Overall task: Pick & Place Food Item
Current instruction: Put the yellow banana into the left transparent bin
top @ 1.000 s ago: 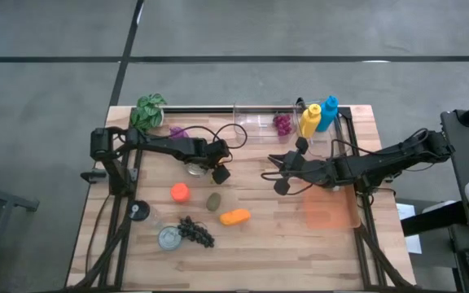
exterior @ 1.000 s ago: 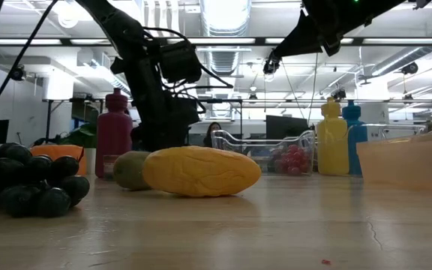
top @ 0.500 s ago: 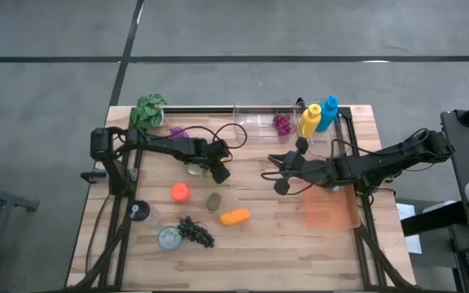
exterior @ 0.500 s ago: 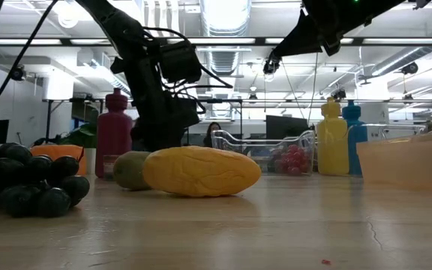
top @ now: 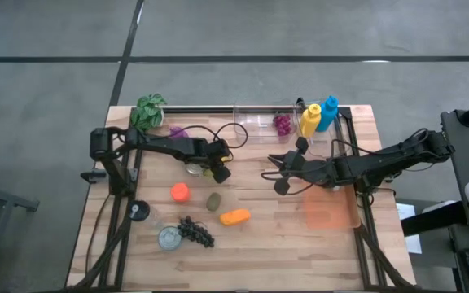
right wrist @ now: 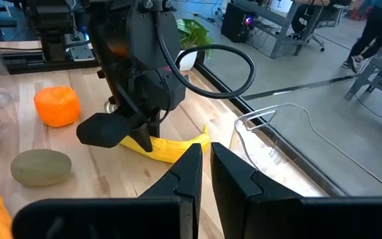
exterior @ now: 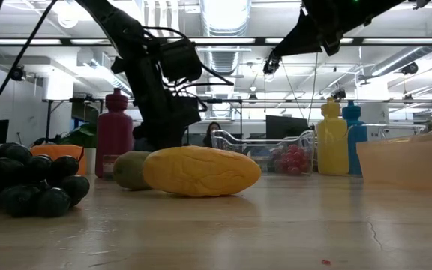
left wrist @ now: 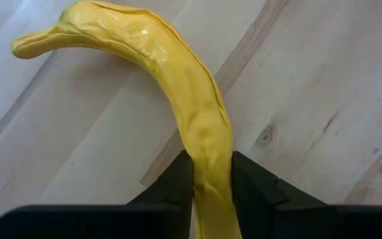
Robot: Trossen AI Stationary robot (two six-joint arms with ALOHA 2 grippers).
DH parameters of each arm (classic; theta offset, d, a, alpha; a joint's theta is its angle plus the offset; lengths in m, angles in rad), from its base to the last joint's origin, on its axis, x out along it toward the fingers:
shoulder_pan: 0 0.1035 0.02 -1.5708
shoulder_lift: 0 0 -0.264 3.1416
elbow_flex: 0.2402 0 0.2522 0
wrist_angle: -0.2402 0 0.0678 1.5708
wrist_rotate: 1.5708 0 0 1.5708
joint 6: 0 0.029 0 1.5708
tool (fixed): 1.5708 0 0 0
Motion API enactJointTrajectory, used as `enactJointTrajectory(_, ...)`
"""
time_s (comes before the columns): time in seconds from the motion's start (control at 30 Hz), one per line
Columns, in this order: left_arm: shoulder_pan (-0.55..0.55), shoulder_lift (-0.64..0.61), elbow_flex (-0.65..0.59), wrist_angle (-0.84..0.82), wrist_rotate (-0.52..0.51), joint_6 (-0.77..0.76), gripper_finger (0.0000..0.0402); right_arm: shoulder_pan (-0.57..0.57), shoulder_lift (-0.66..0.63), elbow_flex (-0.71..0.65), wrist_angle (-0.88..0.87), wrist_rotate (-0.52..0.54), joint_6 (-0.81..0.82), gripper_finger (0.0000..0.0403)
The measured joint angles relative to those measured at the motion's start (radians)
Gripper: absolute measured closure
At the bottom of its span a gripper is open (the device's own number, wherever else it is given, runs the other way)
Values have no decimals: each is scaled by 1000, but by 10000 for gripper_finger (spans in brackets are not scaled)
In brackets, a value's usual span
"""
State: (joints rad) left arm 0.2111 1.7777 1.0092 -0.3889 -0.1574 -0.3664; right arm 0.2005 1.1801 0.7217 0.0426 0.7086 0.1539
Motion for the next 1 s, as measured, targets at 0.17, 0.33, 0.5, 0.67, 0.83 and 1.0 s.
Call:
enactJointTrajectory(0.17,0,-31,0,-2,0,3,322,0,0,7,-1,0,0,374)
enactJointTrajectory(0.33,0,-89,0,-25,0,20,323,0,0,9,-1,-1,0,374)
enactJointTrajectory(0.5,-1,-159,0,-45,0,44,323,0,0,9,-3,-2,-25,374)
enactJointTrajectory(0.67,-1,-228,0,-45,0,76,323,0,0,9,-8,-2,-59,374)
enactJointTrajectory(0.83,-1,-282,0,-41,0,125,323,0,0,7,-9,-2,-135,374)
enactJointTrajectory(1.0,-1,-311,0,-27,37,197,324,0,0,-4,-8,-2,-223,374)
